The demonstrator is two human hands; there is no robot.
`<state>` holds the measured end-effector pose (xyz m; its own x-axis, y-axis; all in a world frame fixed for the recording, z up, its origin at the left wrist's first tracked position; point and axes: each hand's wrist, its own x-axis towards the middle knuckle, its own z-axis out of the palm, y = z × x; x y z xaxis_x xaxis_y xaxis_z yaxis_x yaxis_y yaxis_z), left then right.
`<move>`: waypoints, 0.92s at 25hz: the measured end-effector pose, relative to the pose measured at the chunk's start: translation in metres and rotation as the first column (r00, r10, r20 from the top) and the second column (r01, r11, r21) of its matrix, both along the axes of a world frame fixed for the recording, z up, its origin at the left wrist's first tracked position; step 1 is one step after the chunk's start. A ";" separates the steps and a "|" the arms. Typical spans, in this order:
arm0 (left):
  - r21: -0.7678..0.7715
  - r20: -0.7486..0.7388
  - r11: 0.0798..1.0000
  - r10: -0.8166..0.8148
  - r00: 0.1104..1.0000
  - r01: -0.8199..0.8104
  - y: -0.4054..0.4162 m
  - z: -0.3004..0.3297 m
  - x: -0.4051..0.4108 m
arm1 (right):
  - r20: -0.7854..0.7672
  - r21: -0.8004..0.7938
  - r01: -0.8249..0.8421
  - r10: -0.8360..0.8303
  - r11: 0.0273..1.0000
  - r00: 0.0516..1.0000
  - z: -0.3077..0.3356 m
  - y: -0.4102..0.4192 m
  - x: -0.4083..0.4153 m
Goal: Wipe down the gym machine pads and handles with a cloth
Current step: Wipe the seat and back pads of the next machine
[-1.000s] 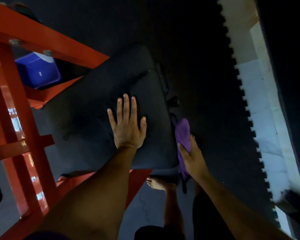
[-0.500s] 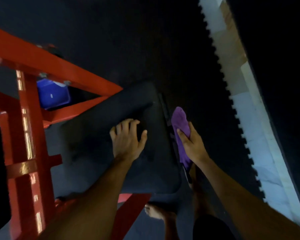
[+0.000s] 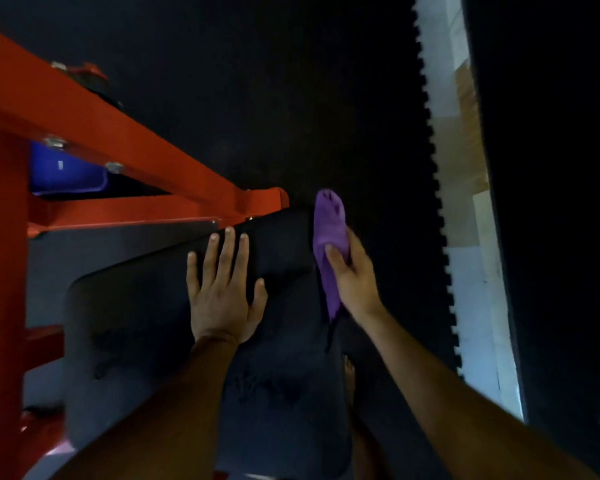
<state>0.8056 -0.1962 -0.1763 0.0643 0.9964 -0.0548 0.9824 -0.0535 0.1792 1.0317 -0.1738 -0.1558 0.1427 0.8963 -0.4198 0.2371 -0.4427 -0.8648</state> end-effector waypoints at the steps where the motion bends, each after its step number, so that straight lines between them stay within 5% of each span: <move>1: -0.007 -0.003 1.000 0.005 1.000 -0.005 -0.002 -0.001 0.000 | 0.050 -0.003 -0.022 0.022 1.000 0.998 0.003 0.027 0.001; 3: -0.008 -0.004 1.000 0.004 1.000 -0.004 -0.003 0.001 0.001 | 0.071 0.003 -0.057 0.057 0.998 0.996 -0.004 0.046 0.004; 9: 0.013 0.006 1.000 0.007 1.000 -0.007 -0.003 0.000 0.000 | -0.040 -0.228 -0.048 0.040 0.972 0.998 0.024 -0.098 0.010; 14: -0.002 0.014 1.000 -0.005 1.000 0.005 -0.001 0.000 0.000 | 0.076 -0.061 -0.076 0.080 0.995 0.994 -0.001 0.030 0.009; 19: 0.003 0.036 1.000 0.000 0.999 0.000 -0.007 0.005 -0.001 | 0.190 -0.249 -0.399 0.448 0.883 0.874 0.028 0.057 0.057; 23: -0.093 0.017 0.996 0.017 1.000 -0.015 -0.003 0.029 0.000 | 0.314 -0.284 -0.446 0.522 0.849 0.793 0.079 0.082 0.077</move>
